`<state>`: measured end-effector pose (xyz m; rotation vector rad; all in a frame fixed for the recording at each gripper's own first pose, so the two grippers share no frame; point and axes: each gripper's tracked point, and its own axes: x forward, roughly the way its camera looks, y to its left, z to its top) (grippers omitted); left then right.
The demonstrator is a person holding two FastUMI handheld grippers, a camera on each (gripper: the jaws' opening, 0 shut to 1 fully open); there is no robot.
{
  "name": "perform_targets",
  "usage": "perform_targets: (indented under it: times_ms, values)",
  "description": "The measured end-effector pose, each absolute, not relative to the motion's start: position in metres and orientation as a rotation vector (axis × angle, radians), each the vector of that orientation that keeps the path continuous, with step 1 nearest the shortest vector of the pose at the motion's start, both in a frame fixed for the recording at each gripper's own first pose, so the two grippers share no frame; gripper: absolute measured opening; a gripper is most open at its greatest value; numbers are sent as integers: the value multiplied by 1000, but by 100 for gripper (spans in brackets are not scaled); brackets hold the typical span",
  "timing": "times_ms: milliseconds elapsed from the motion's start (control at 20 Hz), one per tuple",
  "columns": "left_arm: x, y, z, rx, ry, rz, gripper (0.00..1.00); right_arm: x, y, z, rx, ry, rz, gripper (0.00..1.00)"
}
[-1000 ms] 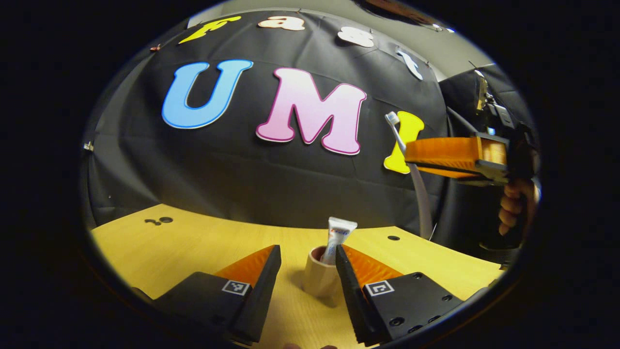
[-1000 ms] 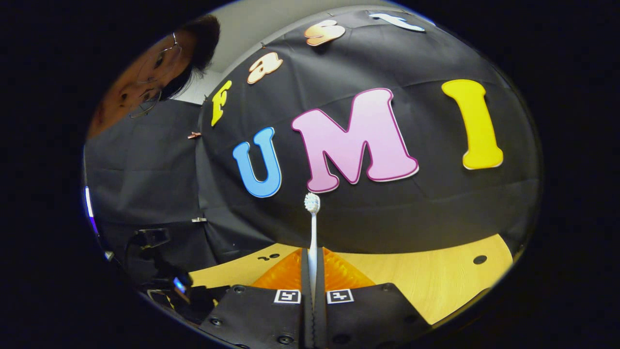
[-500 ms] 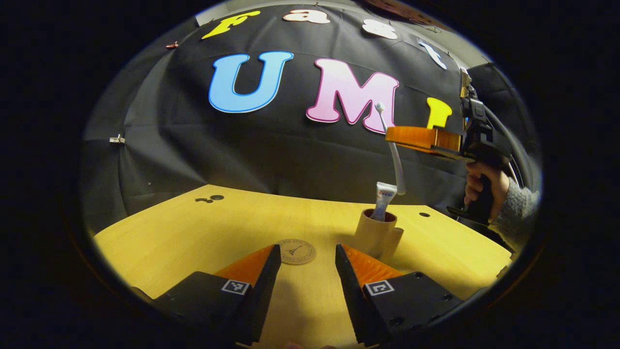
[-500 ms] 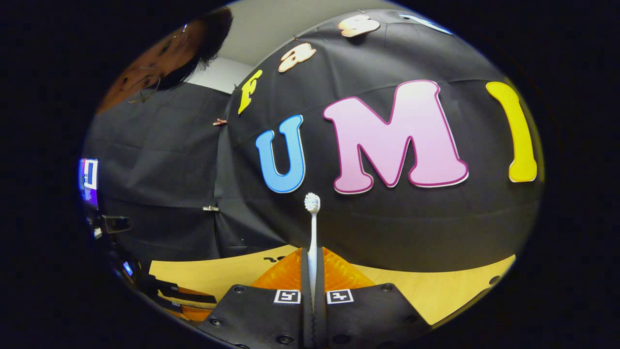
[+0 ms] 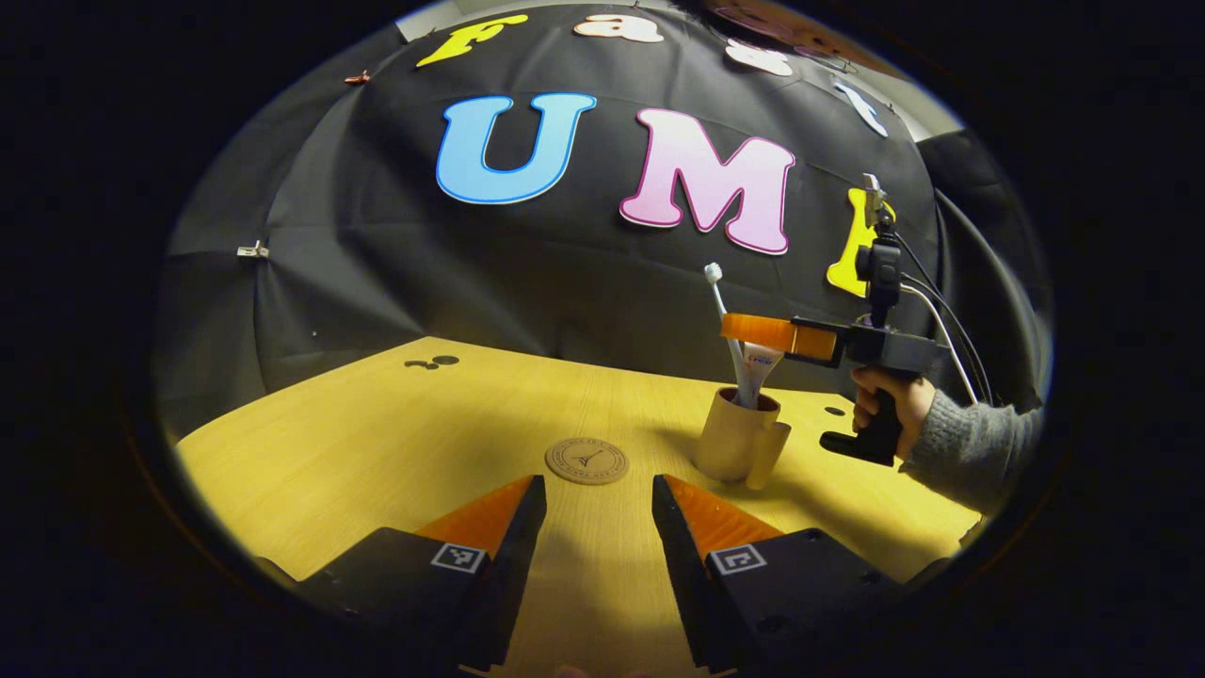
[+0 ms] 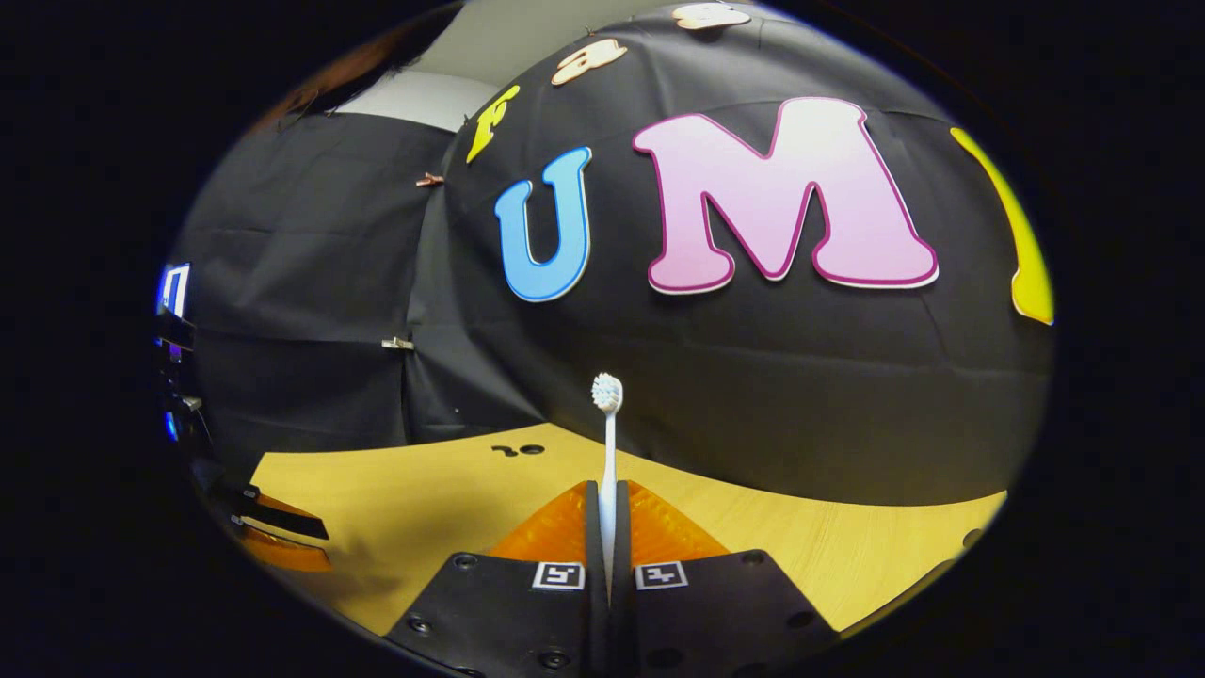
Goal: Put the toothbrush and toothpaste on the desktop into the cup, then pick up the cup and place it on the coaster on the desktop.
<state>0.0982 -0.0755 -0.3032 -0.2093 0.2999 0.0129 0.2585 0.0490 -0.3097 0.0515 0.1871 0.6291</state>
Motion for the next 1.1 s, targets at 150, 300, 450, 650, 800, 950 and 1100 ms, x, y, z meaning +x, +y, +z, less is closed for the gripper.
perform_targets:
  times_ms: [150, 300, 450, 650, 800, 950, 1100]
  values:
    - [99, -77, -305, -211, 306, 11, 72, 257, 47, -329, 21, 227, 626, 5]
    - [102, -75, -304, -214, 301, 11, 72, 253, 43, -344, -2, 266, 620, 8]
    - [101, -73, -306, -213, 305, 9, 72, 251, 41, -351, -29, 285, 609, 11]
    - [101, -69, -309, -216, 311, 14, 72, 248, 34, -348, -42, 293, 591, 17]
    - [95, -59, -311, -229, 312, 16, 72, 241, 24, -341, -63, 303, 573, 21]
    - [95, -58, -309, -234, 309, 7, 72, 229, 13, -330, -70, 330, 566, 32]
    - [96, -55, -307, -216, 306, -2, 72, 208, 3, -323, -50, 398, 558, 40]
